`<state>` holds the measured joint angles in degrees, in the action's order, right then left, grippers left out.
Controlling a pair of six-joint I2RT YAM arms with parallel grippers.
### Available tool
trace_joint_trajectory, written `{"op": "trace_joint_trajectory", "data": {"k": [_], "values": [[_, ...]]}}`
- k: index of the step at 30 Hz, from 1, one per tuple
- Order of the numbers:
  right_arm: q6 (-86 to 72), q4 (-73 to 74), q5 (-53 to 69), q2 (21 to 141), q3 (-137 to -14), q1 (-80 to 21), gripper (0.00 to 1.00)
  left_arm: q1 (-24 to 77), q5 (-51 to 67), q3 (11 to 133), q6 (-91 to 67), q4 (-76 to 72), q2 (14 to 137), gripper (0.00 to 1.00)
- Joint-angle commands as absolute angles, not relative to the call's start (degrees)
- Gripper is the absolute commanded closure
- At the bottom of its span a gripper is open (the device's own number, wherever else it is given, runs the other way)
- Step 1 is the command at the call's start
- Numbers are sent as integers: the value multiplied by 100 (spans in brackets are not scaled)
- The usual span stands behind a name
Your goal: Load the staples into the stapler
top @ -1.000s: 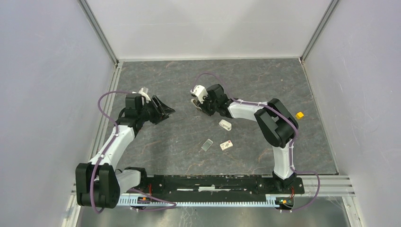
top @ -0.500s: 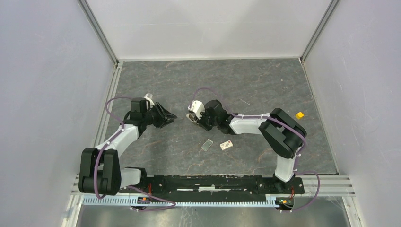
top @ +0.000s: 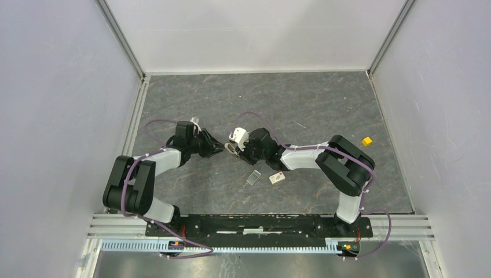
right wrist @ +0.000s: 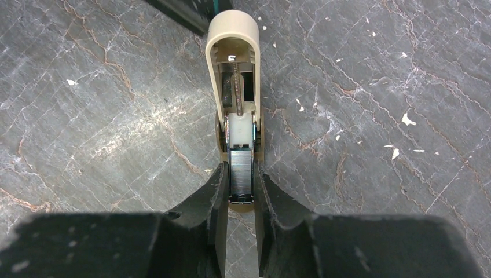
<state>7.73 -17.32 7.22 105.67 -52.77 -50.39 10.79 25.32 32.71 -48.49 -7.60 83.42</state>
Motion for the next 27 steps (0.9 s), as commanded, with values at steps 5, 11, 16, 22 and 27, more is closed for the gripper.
{"op": "trace_joint_trajectory", "data": {"k": [5,11,16,22,27], "values": [[590,-1744,980,10534,-5212,-5172,79,1556,2400,3471,-5247,-1458,8747,69],[571,-1802,968,10613,-5186,-5176,80,1663,2359,3402,-5265,-1422,8617,69],[555,-1887,967,10604,-5149,-5177,80,1765,2381,3350,-5308,-1516,8619,69],[532,-1988,935,10566,-5095,-5170,76,1976,2313,3337,-5326,-1547,8607,69],[462,-2005,854,10358,-5054,-5164,64,2006,2211,3339,-5213,-1458,8592,68]]}}
